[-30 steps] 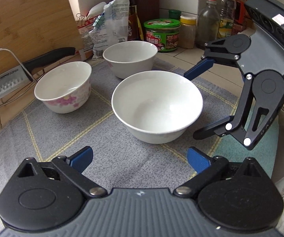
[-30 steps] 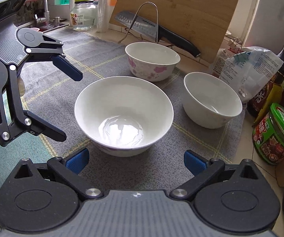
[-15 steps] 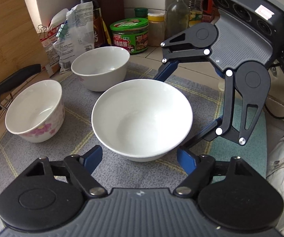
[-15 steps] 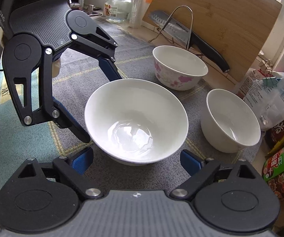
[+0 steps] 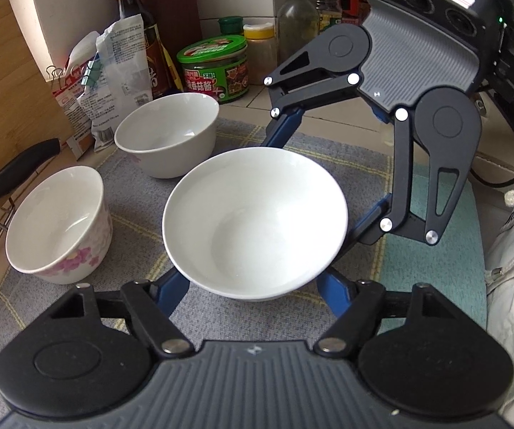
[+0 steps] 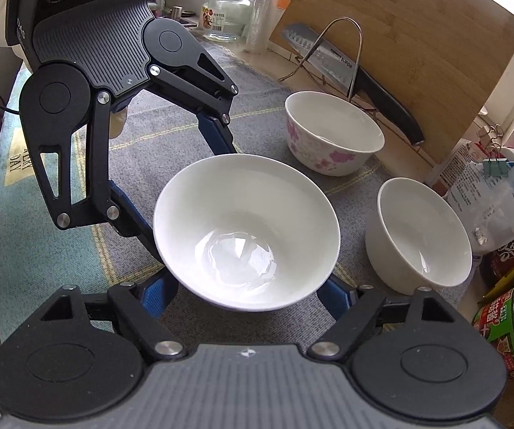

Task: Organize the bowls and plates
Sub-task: 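Close the left tool on the plain white bowl rim while the right tool grips its other side, then carry the white bowl with both tools toward the plate stack and set it down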

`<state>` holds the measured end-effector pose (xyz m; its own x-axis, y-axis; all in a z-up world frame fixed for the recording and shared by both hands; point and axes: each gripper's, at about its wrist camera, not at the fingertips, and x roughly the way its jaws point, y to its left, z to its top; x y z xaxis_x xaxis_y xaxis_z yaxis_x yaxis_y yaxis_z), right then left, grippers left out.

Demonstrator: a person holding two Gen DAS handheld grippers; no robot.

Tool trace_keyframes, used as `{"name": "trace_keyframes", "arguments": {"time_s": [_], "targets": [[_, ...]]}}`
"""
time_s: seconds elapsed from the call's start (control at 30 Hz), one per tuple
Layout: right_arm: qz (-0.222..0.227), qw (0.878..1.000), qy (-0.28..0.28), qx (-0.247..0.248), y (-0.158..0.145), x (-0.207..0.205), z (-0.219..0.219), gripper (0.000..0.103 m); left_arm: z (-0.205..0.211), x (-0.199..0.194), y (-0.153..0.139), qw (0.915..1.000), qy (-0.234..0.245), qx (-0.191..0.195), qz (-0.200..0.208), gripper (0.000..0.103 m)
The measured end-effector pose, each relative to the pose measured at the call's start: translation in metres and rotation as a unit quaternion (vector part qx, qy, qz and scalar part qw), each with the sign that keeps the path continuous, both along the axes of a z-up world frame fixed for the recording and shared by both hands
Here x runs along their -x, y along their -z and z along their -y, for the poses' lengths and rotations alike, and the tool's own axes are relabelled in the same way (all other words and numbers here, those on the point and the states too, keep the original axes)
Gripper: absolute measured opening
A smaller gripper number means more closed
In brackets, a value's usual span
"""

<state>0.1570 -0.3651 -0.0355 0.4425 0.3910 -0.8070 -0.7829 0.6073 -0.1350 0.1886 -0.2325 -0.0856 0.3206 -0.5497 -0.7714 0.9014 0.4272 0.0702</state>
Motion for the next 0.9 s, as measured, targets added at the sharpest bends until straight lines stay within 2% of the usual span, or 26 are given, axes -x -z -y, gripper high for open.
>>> {"name": "trace_keyframes", "arguments": {"time_s": [0.43, 0.9], "targets": [[0.012, 0.999, -0.030, 0.007, -0.017, 0.011, -0.031, 0.087, -0.029, 0.026, -0.016, 0.9994, -0.033, 0.004, 0.005, 0.078], [0.027, 0.995, -0.094, 0.005, -0.030, 0.020, -0.118, 0.087, -0.107, 0.064, -0.032, 0.9948, -0.101, 0.001, 0.016, 0.077]]}}
